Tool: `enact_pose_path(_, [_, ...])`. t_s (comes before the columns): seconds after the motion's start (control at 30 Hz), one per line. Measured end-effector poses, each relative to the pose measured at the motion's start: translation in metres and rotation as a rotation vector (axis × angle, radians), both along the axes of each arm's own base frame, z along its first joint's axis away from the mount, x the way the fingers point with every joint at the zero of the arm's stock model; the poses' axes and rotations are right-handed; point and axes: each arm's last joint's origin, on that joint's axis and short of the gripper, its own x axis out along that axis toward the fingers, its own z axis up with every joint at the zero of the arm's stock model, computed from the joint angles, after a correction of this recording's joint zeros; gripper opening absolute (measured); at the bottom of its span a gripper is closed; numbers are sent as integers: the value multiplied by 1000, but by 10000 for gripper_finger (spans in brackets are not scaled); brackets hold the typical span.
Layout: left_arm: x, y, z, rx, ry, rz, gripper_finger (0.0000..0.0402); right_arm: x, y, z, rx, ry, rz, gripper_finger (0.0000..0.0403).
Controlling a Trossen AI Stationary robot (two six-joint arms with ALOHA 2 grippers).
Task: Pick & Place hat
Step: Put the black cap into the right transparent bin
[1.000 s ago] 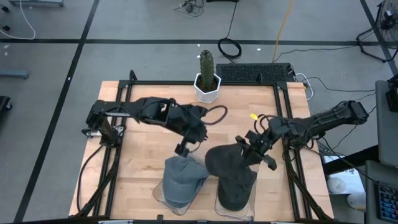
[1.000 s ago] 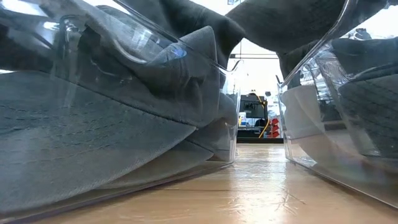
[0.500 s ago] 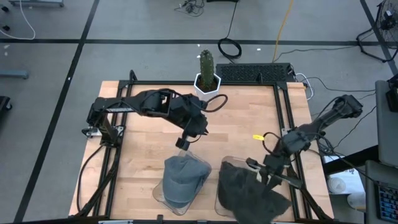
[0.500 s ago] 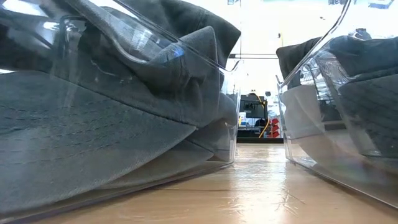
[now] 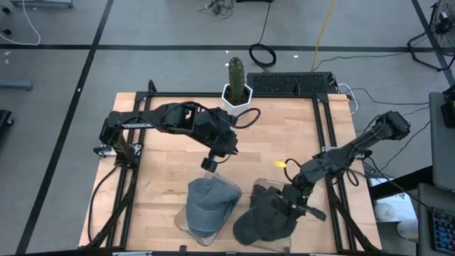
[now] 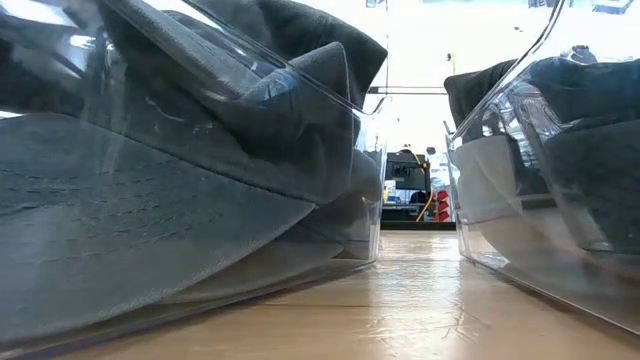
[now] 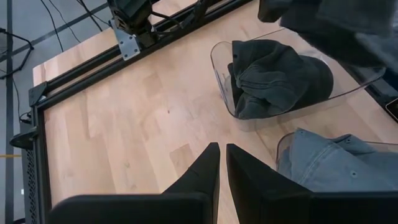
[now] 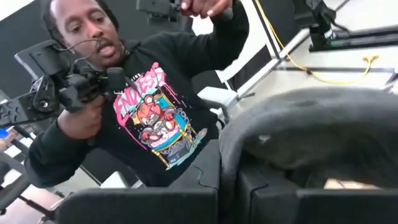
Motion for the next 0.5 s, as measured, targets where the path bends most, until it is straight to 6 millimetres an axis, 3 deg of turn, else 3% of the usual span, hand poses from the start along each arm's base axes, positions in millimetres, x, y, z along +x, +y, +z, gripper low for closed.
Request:
enact_pose_path(0.27, [0, 0, 0, 1, 2, 0, 37, -9, 0, 8, 18, -16, 17, 0])
enact_pose_path(0.5, [0, 0, 0, 1, 2, -1, 37, -6, 1, 1, -7, 25, 16, 0])
